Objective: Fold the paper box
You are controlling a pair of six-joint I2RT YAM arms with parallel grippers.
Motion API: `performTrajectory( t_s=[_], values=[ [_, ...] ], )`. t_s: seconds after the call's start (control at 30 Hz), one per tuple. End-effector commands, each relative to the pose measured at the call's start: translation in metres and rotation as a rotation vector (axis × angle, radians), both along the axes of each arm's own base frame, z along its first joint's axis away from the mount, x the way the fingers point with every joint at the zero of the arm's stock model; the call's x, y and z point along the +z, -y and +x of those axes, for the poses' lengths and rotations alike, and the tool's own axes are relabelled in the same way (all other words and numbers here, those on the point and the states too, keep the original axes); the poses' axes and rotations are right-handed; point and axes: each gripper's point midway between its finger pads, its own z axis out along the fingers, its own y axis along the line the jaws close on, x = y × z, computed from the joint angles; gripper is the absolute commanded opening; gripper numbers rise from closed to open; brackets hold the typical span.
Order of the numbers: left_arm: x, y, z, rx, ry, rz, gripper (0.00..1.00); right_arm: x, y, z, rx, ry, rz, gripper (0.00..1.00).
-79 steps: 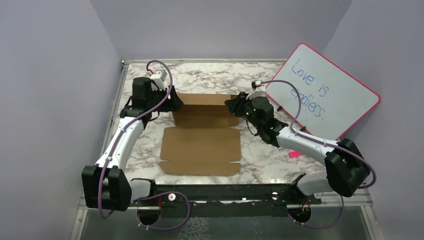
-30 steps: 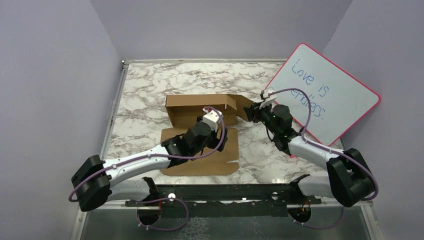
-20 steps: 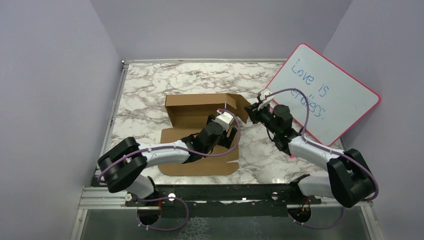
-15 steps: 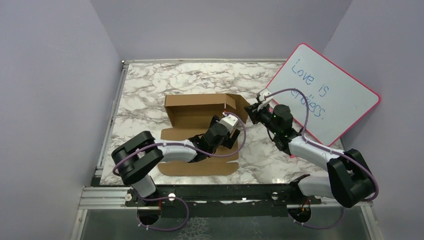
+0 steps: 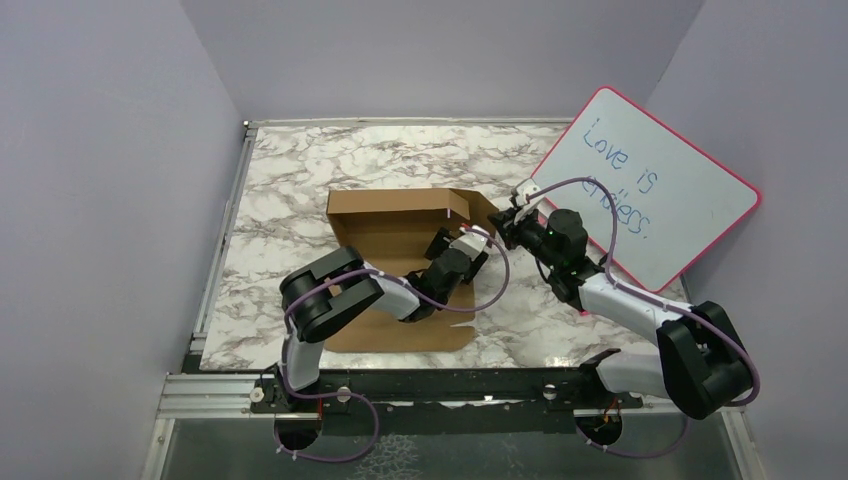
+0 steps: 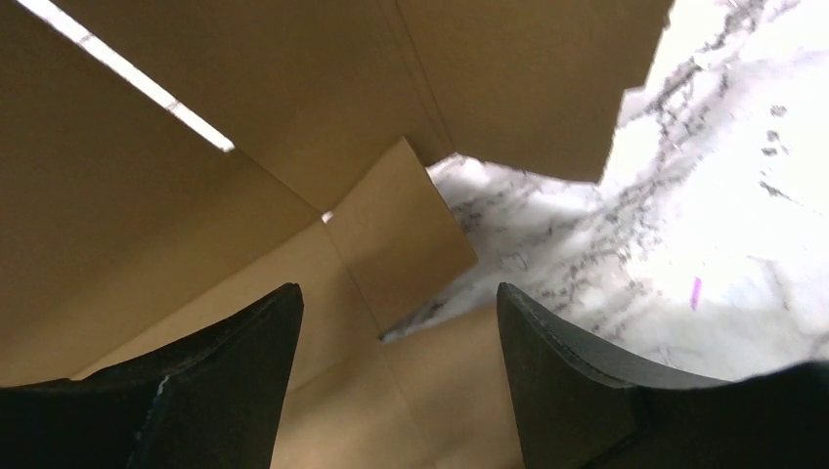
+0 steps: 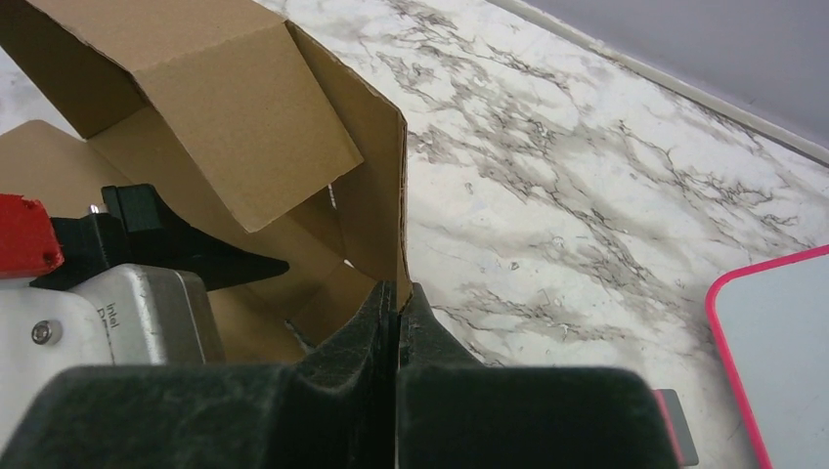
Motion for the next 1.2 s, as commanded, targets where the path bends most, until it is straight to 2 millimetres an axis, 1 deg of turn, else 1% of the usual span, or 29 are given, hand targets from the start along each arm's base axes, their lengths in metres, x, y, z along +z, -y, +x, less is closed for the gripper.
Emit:
performTrajectory(
  t_s=[0.0, 0.2, 0.3, 0.4, 0.5, 0.63, 0.83, 0.9, 0.97, 1.07, 1.17],
  values=[
    [0.026, 0.003, 0.025, 0.117, 0.124, -0.052, 0.72, 0.012, -0.005, -0.001, 0.037, 0.028, -0.004, 0.01],
    [0.026, -0.003, 0.037, 0.195, 0.178, -0.04, 0.67, 0.013, -0.004, -0.001, 0.037, 0.029, -0.006, 0.01],
    [0.03, -0.007, 0.037, 0.213, 0.191, -0.057, 0.61, 0.013, -0.003, -0.001, 0.034, 0.029, -0.006, 0.01],
    [0.035, -0.018, 0.035, 0.242, 0.192, -0.086, 0.57, 0.013, -0.003, -0.001, 0.029, 0.03, -0.008, 0.01],
    [0.035, -0.033, 0.034, 0.268, 0.18, -0.116, 0.56, 0.014, -0.003, -0.001, 0.029, 0.032, -0.005, 0.01],
    [0.03, -0.048, 0.032, 0.286, 0.147, -0.158, 0.56, 0.018, -0.005, -0.004, 0.048, 0.033, 0.008, 0.01],
    [0.019, -0.051, 0.029, 0.254, 0.085, -0.227, 0.56, 0.021, -0.01, -0.009, 0.079, 0.025, 0.024, 0.03],
    [0.015, -0.053, 0.029, 0.253, 0.068, -0.242, 0.56, 0.022, -0.011, -0.009, 0.081, 0.011, 0.032, 0.06],
    [0.012, -0.054, 0.028, 0.246, 0.052, -0.253, 0.57, 0.026, -0.012, -0.011, 0.082, 0.004, 0.046, 0.13],
    [0.008, -0.054, 0.025, 0.228, 0.032, -0.262, 0.57, 0.039, -0.012, -0.013, 0.082, -0.012, 0.068, 0.23],
    [0.003, -0.058, 0.021, 0.215, 0.012, -0.266, 0.57, 0.055, -0.005, -0.014, 0.044, -0.024, 0.077, 0.29]
  ],
)
